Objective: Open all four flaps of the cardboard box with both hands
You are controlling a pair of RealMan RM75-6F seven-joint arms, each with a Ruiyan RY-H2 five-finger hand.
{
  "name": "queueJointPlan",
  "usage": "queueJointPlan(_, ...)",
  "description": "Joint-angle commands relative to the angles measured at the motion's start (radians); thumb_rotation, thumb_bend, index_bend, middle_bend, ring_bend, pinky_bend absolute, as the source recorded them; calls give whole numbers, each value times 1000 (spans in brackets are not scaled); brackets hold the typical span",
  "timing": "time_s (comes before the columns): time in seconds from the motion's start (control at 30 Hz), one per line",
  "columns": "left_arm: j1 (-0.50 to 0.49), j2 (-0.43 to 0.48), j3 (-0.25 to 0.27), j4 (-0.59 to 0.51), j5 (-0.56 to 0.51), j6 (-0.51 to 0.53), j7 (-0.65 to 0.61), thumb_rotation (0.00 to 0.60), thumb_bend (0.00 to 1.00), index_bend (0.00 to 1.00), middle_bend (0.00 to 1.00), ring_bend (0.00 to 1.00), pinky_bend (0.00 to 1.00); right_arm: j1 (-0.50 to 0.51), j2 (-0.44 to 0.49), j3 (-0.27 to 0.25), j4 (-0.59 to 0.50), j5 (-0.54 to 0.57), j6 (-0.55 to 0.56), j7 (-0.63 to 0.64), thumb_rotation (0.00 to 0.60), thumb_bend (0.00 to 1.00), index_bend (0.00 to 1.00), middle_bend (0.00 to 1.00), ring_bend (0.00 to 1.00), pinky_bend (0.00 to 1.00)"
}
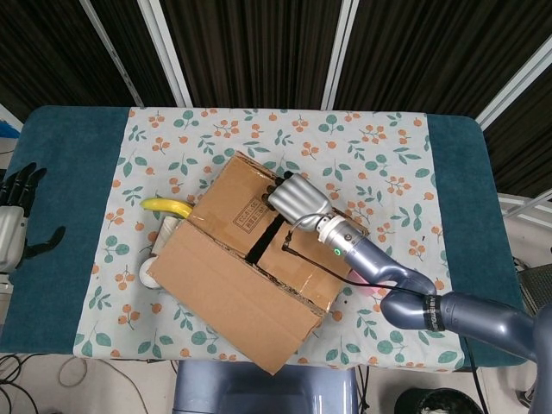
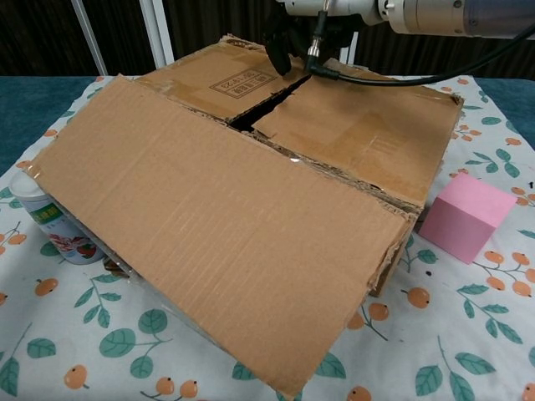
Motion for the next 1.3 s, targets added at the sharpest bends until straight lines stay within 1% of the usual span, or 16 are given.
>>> queueJointPlan(0.03, 1, 1, -3, 1, -2, 1, -4, 600, 257, 0, 0, 15, 102, 8, -7, -10, 9, 3, -2, -9, 600, 1000, 526, 433, 372, 359)
queueJointPlan(0.13, 2, 2, -5, 2, -6, -2, -10, 600, 257, 0, 0, 15, 102, 12, -10, -19, 13, 2, -1, -18, 600, 1000, 555, 448, 371, 359)
queueJointPlan(0.4, 2, 5, -7, -4, -6, -14, -25, 600, 258, 0, 0, 9, 102, 12, 0, -51, 3, 13, 0, -46, 600, 1000, 584, 473, 367, 355)
queueJointPlan(0.47, 3, 5, -8, -10, 1, -13, -29, 600, 260, 0, 0, 1, 102, 12, 12, -63, -9, -3, 7, -66, 600, 1000, 602, 491, 366, 354)
queueJointPlan(0.8, 5, 8, -9, -16, 14, -10, -35, 600, 261, 0, 0, 0, 102, 18, 47, -66, -59, 5, 23, -96, 600, 1000, 619, 508, 364, 354)
queueJointPlan(1.3, 6, 10, -7, -28, 30, -12, -36, 600, 261, 0, 0, 0, 103, 28, 146, -62, -153, 59, 42, -180, 600, 1000, 621, 511, 364, 353)
